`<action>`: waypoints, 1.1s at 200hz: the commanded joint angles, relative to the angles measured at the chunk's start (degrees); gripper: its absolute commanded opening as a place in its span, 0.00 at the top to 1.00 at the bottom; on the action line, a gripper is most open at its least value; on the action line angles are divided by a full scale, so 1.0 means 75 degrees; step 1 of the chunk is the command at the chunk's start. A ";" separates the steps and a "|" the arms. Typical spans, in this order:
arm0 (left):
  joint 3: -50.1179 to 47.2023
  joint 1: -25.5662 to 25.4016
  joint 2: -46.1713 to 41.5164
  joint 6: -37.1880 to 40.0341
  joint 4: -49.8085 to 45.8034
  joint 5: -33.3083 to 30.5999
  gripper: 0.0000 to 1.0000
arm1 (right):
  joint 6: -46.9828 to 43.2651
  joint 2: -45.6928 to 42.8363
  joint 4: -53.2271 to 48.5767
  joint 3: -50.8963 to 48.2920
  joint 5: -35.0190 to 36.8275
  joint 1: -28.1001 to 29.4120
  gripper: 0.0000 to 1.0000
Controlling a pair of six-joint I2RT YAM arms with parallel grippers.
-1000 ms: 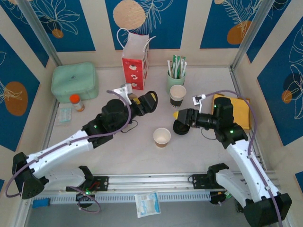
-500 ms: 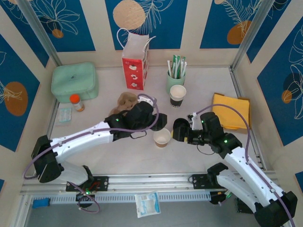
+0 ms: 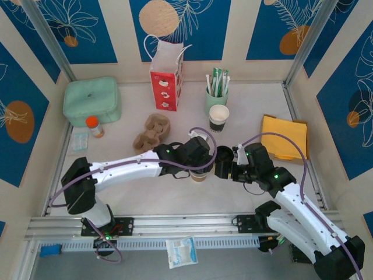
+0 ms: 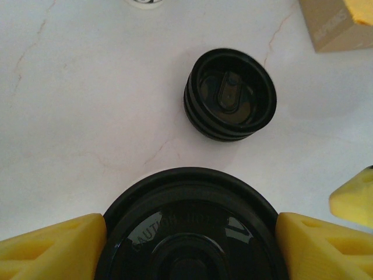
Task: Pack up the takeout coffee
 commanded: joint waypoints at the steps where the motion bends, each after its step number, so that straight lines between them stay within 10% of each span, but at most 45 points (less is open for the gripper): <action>1: 0.0342 -0.0126 0.0205 0.0235 -0.0342 -0.0336 0.24 | -0.0160 -0.0162 -0.0092 -0.0107 0.0017 0.0033 0.29; 220: 0.0446 -0.0308 0.0880 0.0333 -0.0501 -0.0599 0.23 | -0.0250 -0.0267 0.0015 0.0006 -0.0114 -0.0132 0.29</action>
